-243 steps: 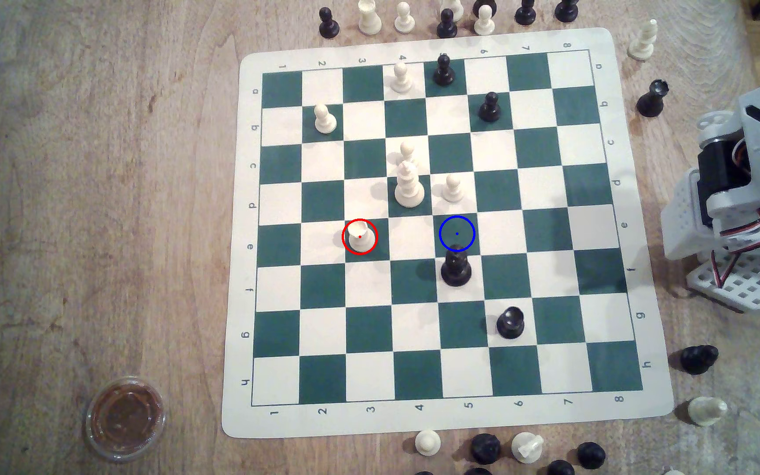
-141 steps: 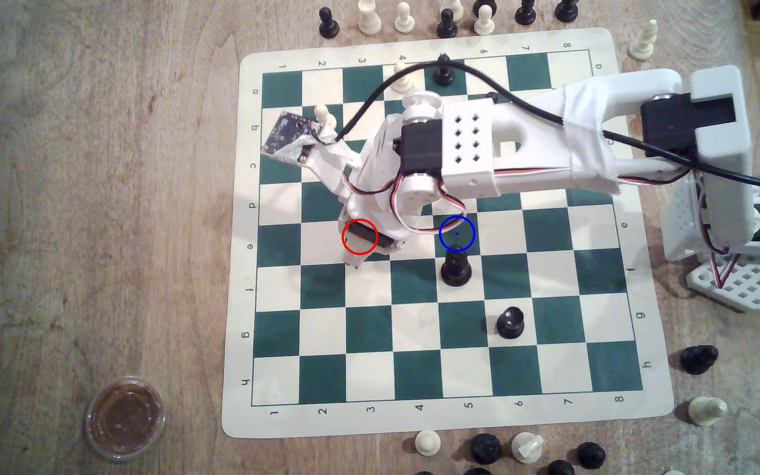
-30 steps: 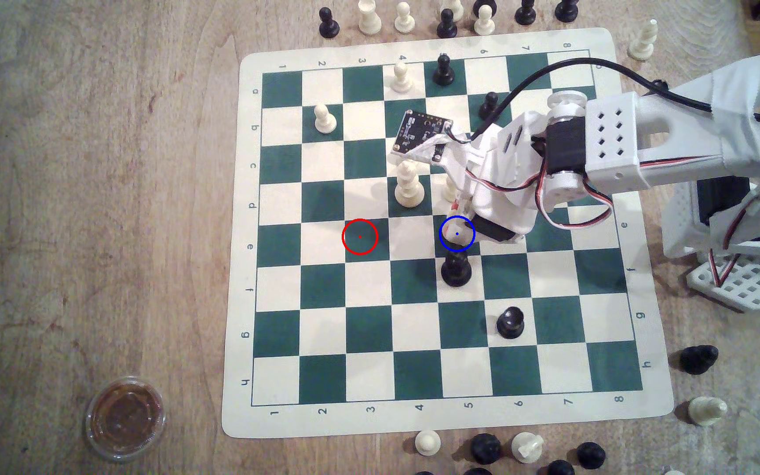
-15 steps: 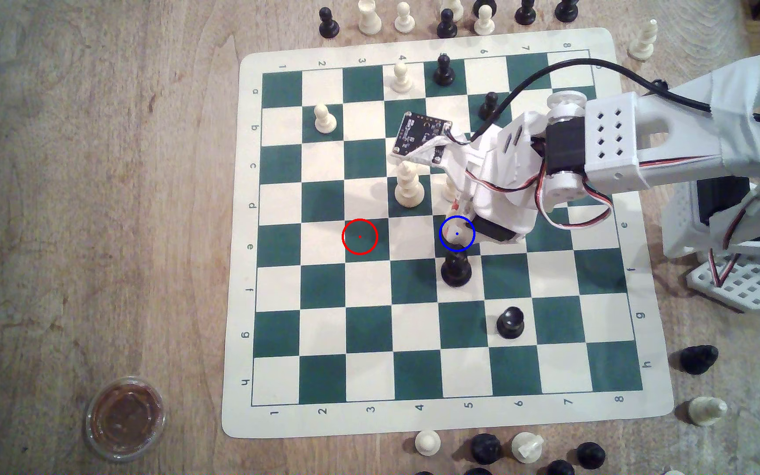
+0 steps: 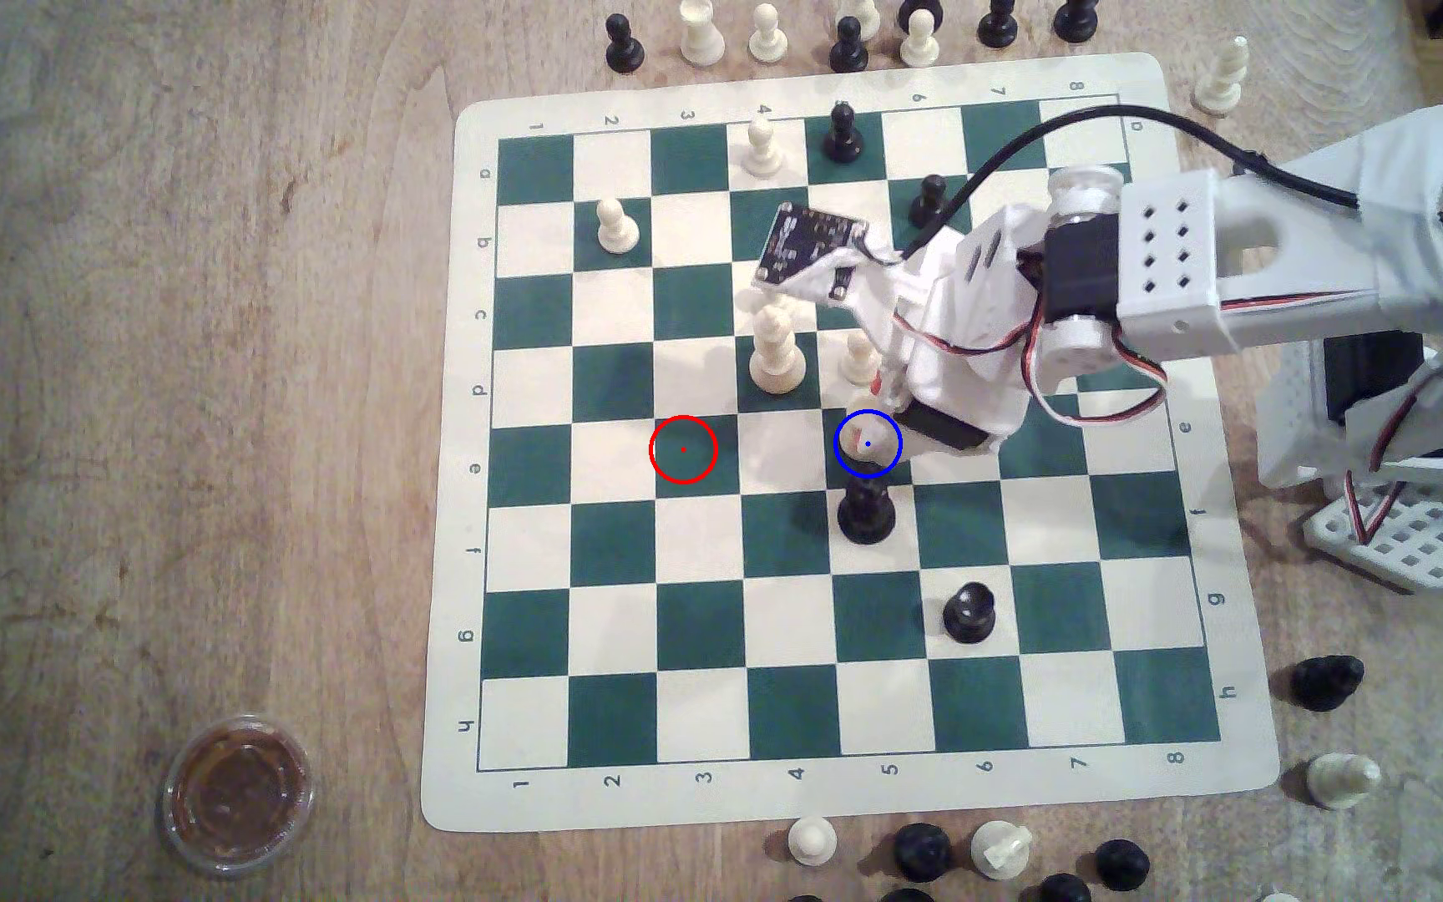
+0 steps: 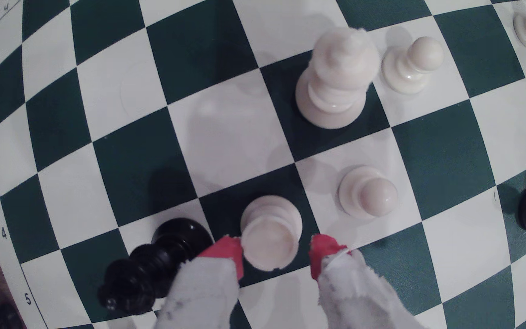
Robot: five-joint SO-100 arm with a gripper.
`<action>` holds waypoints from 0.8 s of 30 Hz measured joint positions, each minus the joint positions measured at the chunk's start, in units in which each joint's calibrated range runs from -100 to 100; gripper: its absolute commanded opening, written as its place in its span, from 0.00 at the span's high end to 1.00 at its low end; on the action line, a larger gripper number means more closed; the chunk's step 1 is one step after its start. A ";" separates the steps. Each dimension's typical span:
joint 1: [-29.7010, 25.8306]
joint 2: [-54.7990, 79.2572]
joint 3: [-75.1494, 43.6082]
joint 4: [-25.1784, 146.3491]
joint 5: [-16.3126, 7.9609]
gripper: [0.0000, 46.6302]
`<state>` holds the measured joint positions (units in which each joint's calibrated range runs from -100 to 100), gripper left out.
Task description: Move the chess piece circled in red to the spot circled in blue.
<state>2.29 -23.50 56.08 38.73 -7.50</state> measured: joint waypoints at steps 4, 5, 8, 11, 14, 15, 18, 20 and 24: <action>-0.29 -3.02 1.17 1.51 0.00 0.73; -0.37 -3.52 1.17 1.67 0.00 0.73; -0.52 -6.70 2.62 3.35 0.00 0.72; -0.59 -9.55 3.89 4.70 0.00 0.72; -1.77 -14.33 5.60 7.01 0.00 0.71; -1.92 -15.42 5.96 7.65 0.00 0.71; -2.58 -20.70 7.14 9.56 -0.05 0.70; -2.88 -23.96 8.04 10.20 -0.05 0.72; -2.88 -31.50 10.39 10.68 -0.05 1.00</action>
<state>-0.59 -55.01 66.47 49.40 -7.55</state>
